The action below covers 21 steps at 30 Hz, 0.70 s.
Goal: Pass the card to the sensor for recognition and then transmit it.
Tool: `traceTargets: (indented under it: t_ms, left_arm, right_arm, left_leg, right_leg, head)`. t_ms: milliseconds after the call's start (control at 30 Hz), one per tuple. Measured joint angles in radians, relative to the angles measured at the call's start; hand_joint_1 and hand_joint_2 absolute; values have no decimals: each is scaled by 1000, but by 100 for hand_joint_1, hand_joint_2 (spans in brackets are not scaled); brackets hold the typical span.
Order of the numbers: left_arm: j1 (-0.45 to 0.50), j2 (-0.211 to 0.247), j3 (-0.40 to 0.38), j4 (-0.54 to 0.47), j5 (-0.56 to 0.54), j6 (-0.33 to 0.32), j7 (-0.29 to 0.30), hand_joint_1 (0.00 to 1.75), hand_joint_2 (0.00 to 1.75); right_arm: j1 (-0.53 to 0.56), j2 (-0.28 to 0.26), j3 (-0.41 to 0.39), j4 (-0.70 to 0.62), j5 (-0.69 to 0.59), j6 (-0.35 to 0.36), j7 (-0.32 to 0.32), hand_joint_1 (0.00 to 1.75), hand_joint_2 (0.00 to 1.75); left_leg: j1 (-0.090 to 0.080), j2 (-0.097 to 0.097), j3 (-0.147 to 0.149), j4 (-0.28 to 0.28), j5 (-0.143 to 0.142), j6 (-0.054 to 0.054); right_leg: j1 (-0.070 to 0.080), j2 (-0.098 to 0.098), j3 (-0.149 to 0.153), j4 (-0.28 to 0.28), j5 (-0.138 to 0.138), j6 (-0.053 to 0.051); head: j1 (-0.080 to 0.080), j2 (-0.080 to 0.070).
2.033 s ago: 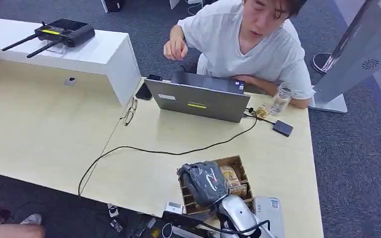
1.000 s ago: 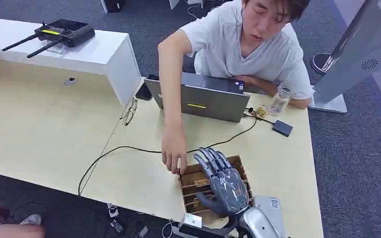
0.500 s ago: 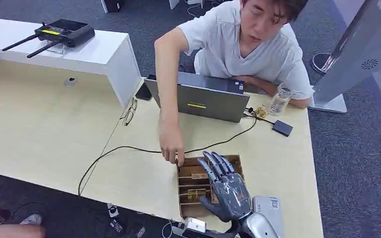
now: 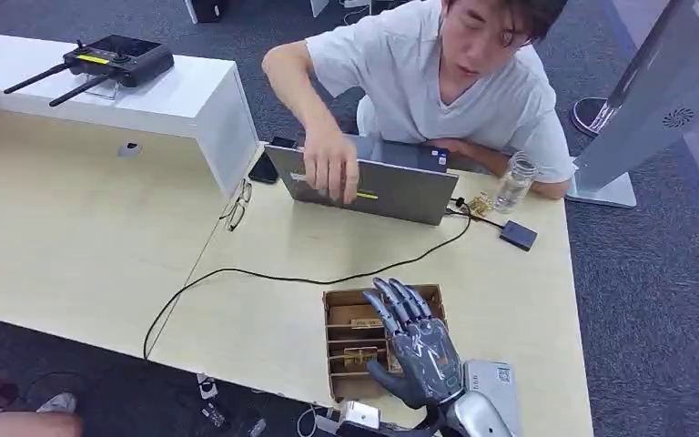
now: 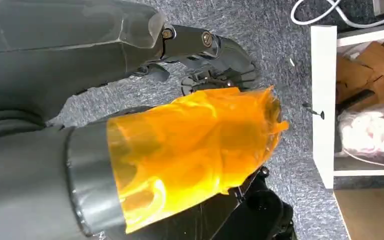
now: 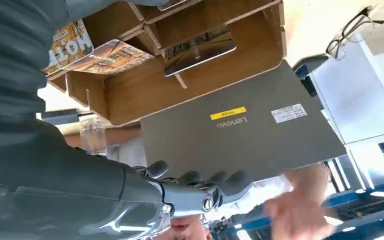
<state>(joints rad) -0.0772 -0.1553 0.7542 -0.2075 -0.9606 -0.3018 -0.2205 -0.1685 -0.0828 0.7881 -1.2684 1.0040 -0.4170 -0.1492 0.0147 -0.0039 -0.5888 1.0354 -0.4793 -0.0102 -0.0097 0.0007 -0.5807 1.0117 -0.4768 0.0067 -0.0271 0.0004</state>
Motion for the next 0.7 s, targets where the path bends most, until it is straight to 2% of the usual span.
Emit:
traceTargets:
  t_ms: [700]
  left_arm:
    - [-2, -2, -10, 0, -9, -12, 8, 0, 0]
  right_arm:
    - [-22, 2, 17, 85, 22, 18, 14, 0, 175]
  left_leg:
    - [0, 0, 0, 0, 0, 0]
  right_leg:
    - [0, 0, 0, 0, 0, 0]
  head:
    - [0, 0]
